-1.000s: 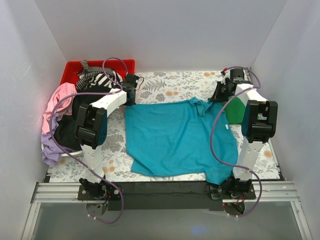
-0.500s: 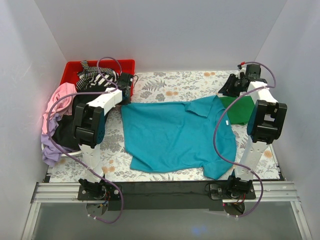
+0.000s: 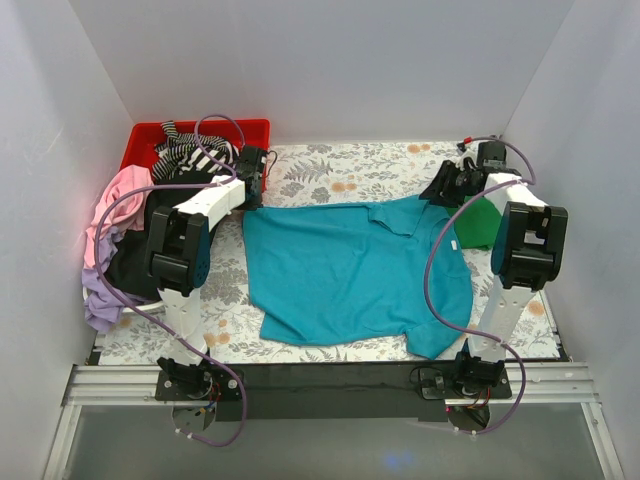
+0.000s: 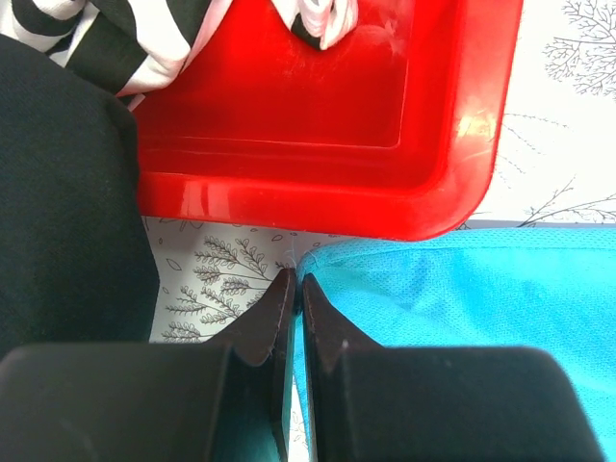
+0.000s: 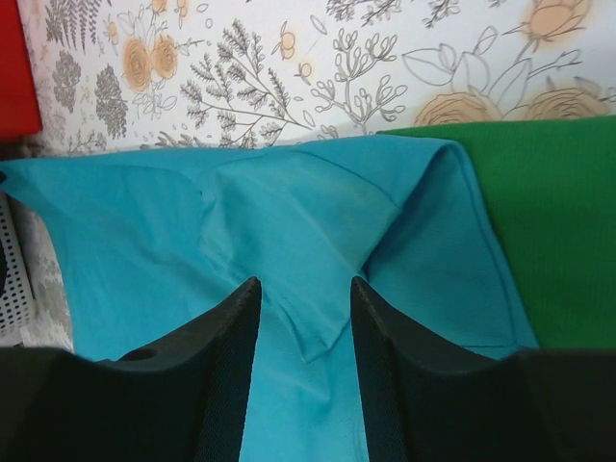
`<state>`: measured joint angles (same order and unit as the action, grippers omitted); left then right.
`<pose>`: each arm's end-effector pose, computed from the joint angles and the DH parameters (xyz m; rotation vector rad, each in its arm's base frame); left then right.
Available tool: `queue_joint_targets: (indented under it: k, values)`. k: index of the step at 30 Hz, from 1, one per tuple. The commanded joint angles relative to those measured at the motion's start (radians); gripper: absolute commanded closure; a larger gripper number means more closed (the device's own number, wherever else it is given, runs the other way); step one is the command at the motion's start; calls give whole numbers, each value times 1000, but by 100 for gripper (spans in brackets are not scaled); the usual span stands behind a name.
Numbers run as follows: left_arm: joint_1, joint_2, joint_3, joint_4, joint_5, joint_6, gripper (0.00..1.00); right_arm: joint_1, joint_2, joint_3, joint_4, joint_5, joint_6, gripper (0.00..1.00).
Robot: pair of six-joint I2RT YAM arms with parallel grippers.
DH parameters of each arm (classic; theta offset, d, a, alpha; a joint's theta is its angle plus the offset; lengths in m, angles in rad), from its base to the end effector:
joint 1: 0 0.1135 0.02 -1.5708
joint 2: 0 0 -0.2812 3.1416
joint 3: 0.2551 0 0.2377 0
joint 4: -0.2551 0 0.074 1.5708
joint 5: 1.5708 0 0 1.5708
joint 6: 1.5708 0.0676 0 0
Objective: Fold and stack the t-shirts
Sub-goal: Flatten the tshirt out, then fold the tshirt
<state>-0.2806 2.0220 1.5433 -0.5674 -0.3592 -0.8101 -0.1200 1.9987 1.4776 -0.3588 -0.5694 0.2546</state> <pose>0.4324 -0.0999 0.1950 -0.7758 2.3932 0.0400 0.4506 -0.0176 0.2060 0.1977 2.3945 0.7555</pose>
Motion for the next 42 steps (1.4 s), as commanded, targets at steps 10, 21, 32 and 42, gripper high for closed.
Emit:
queue_joint_targets:
  k: [10, 21, 32, 42]
  values:
    - [4, -2, 18, -2, 20, -3, 100, 39, 0, -2, -54, 49, -55, 52]
    - [4, 1, 20, -6, 23, -4, 100, 52, 23, -42, -78, 85, -86, 51]
    - [4, 3, 17, -8, 23, -8, 100, 86, 55, -50, -77, 82, -92, 52]
    - [4, 1, 9, -9, 14, -4, 100, 109, 6, -118, -69, 112, -81, 52]
